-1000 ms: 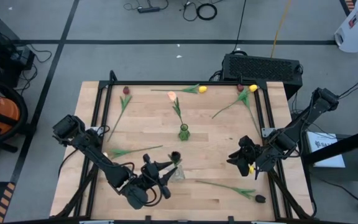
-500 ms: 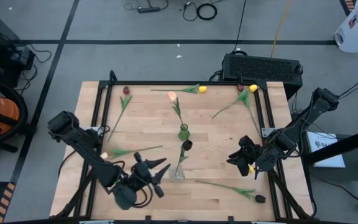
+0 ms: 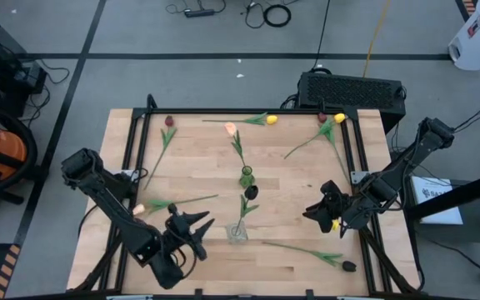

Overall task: Sort flowers into vase by color
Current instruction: Put the right yellow flower into the green vase

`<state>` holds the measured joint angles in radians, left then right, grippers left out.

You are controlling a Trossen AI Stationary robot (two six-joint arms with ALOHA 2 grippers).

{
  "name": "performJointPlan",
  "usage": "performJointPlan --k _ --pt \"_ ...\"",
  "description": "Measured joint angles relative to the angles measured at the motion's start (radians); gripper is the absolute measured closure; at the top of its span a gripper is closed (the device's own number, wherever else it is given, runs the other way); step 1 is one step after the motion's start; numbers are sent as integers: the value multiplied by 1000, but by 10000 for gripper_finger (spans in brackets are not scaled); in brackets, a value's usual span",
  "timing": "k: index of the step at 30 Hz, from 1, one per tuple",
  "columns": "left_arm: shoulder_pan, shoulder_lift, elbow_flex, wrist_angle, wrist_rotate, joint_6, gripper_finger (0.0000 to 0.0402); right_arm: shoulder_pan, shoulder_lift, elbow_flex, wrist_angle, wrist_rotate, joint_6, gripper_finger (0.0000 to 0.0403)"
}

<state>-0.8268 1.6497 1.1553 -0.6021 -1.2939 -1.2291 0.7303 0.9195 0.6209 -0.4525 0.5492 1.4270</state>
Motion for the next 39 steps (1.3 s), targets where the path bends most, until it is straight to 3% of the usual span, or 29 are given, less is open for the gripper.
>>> performJointPlan --k 6,13,19,26,33,39 --pt "11 -58 0 -369 119 -256 269 -13 0 0 55 107 2 267" --pt "21 -177 -40 -644 172 -301 269 -62 21 0 168 280 -81 267" --pt "18 -396 -275 -505 182 -289 269 -142 68 18 282 336 -191 267" --pt "38 -629 -456 -276 282 42 270 -258 135 142 263 309 -275 285" --pt "114 -800 -593 -162 417 265 270 -385 215 330 16 233 -240 311" --pt "187 -920 -687 -30 557 437 270 -531 301 463 -298 41 -105 326"
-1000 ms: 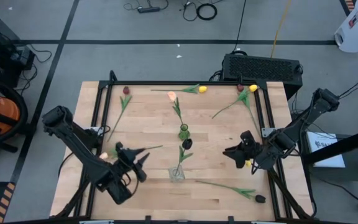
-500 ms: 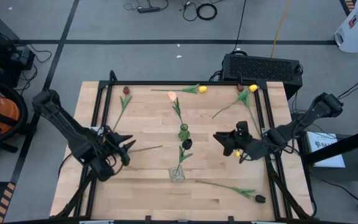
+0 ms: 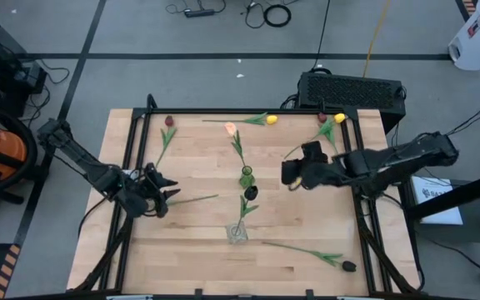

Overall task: Sort flowers into vase by color
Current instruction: Put the right yellow flower into the green vase

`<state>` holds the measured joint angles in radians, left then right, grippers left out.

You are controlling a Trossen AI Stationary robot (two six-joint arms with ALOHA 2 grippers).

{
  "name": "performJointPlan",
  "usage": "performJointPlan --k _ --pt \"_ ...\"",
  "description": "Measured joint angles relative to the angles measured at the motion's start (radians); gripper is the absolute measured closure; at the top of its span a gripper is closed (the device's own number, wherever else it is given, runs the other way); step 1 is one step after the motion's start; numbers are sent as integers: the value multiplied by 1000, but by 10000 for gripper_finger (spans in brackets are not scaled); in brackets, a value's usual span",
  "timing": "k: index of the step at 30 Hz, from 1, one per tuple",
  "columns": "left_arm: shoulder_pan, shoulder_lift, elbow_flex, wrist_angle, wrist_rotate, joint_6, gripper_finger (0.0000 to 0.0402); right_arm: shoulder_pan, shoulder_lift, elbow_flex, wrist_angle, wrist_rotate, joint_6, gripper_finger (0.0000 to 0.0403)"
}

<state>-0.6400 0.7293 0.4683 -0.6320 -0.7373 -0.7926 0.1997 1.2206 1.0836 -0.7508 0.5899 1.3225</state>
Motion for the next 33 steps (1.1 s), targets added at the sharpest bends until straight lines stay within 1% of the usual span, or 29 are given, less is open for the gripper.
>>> performJointPlan --k 4,6,8,11,15,19,22,24,25,27,29,31,33 --pt "60 -63 -50 71 103 101 270 -101 48 29 -128 -105 83 329" --pt "99 -88 -73 103 167 143 270 -151 63 29 -189 -143 153 329" --pt "140 -105 -87 113 210 165 270 -201 74 29 -266 -168 228 325" --pt "199 -122 -100 161 244 207 270 -271 82 29 -354 -183 248 310" --pt "278 -128 -106 213 283 279 270 -376 83 26 -384 -201 227 274" --pt "349 -128 -108 230 312 312 270 -510 88 -3 -375 -201 206 224" --pt "391 -128 -108 238 322 332 270 -611 92 -47 -363 -207 239 187" --pt "414 -128 -108 238 322 335 270 -674 91 -84 -308 -232 263 168" --pt "424 -128 -108 238 322 335 270 -704 91 -104 -257 -252 242 162" --pt "440 -128 -108 240 322 335 270 -766 92 -148 -142 -301 176 156" --pt "455 -128 -108 249 322 335 270 -826 92 -193 -27 -342 149 157" --pt "469 -128 -108 262 323 335 270 -874 92 -238 37 -359 172 164" --pt "483 -128 -108 263 323 331 270 -914 92 -274 63 -379 188 174"
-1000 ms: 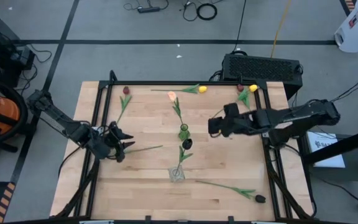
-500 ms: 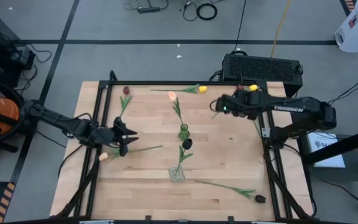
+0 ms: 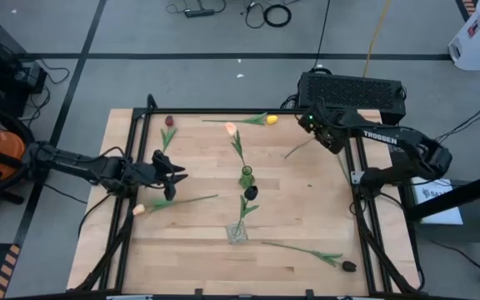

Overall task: Sort flowers into vase by color
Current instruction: Put the right yellow flower into the green vase

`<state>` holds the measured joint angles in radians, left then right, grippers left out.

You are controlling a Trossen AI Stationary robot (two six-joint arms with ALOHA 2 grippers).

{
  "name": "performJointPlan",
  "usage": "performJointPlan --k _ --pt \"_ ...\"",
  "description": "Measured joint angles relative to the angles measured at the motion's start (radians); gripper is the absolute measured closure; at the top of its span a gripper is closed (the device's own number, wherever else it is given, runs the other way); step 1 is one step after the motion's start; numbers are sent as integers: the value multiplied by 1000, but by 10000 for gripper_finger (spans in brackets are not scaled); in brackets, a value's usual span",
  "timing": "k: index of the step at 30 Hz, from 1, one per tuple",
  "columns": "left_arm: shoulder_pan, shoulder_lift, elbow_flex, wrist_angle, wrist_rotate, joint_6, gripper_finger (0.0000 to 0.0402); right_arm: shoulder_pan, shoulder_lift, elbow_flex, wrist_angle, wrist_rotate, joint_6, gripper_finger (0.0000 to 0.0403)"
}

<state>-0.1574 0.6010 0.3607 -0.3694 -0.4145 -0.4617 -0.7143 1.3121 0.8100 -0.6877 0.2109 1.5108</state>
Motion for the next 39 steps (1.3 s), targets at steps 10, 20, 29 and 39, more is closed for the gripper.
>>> performJointPlan --k 10,20,29,39 --pt "69 0 0 -1 3 -3 270 -87 94 -63 126 -53 -42 216" --pt "113 1 0 20 49 -5 270 -117 225 -63 191 -86 -57 235" --pt "113 1 0 28 48 -4 270 -132 223 -63 190 -56 -148 338" --pt "112 1 0 24 47 4 269 -122 192 -45 187 -53 -345 398"
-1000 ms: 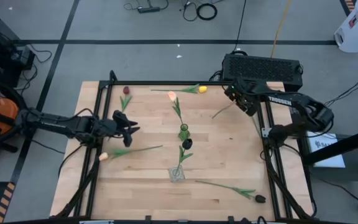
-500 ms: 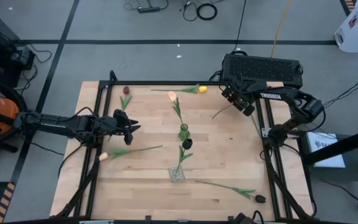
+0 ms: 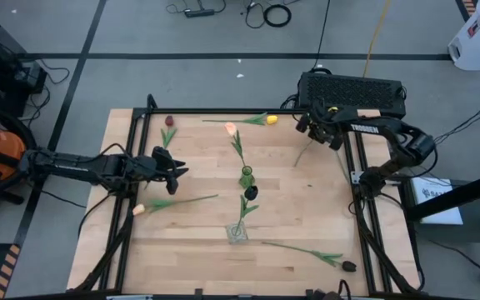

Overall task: Sort flowers into vase by color
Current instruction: Put the right yellow flower into the green vase

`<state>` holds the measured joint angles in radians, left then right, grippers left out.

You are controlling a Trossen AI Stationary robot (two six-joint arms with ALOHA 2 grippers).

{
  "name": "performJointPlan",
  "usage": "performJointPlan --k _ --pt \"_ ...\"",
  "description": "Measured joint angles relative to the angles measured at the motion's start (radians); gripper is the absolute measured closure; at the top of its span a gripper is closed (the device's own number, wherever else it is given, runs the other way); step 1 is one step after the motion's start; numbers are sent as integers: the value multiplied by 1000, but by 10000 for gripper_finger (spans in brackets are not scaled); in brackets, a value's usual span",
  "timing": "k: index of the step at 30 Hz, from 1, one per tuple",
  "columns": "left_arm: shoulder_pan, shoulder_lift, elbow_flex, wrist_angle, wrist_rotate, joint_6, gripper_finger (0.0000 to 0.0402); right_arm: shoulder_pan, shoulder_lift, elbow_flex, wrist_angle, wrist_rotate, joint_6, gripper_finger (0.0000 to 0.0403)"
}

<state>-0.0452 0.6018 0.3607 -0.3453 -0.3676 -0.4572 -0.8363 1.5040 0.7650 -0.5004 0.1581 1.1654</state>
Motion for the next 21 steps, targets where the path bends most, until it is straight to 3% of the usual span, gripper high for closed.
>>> performJointPlan --k 10,16,21 --pt "0 0 0 -2 -17 0 269 130 -243 114 36 137 -286 401" --pt "0 0 0 -3 -33 0 269 255 -403 170 185 159 -513 402" --pt "0 0 0 -4 -34 1 269 392 -443 174 398 155 -762 402"
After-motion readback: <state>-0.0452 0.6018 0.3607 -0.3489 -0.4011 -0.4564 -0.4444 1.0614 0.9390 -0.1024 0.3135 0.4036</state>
